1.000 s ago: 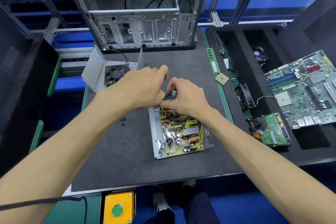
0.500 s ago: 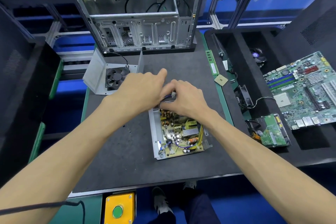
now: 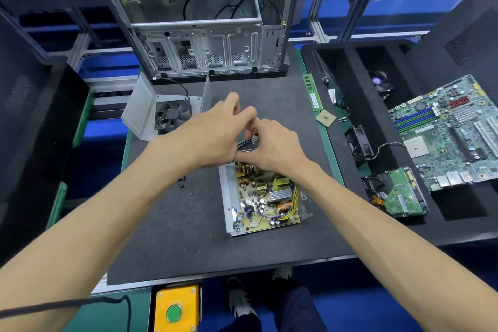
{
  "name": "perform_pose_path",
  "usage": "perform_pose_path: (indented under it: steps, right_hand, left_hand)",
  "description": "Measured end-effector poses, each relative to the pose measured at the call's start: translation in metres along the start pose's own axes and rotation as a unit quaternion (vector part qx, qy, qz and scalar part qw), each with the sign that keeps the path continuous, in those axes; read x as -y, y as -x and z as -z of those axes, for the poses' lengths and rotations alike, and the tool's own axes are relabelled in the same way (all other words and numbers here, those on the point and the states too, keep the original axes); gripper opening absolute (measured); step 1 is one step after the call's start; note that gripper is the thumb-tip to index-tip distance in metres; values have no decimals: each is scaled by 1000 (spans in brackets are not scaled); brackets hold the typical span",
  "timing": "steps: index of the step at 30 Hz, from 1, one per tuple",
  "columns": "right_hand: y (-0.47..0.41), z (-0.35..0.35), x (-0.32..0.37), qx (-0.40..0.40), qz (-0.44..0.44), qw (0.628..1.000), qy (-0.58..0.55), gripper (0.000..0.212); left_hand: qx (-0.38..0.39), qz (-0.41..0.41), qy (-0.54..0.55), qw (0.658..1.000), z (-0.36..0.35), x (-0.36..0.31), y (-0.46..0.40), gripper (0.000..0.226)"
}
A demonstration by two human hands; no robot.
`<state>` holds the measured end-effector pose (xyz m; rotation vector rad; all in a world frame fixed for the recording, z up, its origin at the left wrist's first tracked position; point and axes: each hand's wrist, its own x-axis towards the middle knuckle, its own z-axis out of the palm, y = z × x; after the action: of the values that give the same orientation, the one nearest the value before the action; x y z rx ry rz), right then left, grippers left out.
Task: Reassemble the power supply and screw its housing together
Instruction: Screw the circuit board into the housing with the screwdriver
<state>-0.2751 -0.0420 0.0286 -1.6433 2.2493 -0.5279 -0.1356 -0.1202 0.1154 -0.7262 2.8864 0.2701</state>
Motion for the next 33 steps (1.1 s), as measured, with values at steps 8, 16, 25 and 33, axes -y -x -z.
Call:
perform_pose_path:
  steps: [8, 16, 25, 33]
  right_hand:
    - [1, -1, -1, -3, -5, 1000, -2, 44]
    - [2, 0, -3, -10, 4, 1000, -4, 41]
    - [4, 6, -7, -64, -46, 985, -152, 20]
    - [10, 10, -4, -78, -27, 988, -132, 28]
  left_hand:
    - [-44, 31, -83, 995, -11, 8, -3, 14]
    - [-39, -34, -13, 999, -13, 7, -4, 12]
    - [-98, -8, -54, 994, -22, 0, -5, 18]
    - [-63, -48, -18, 997, -15, -1, -7, 21]
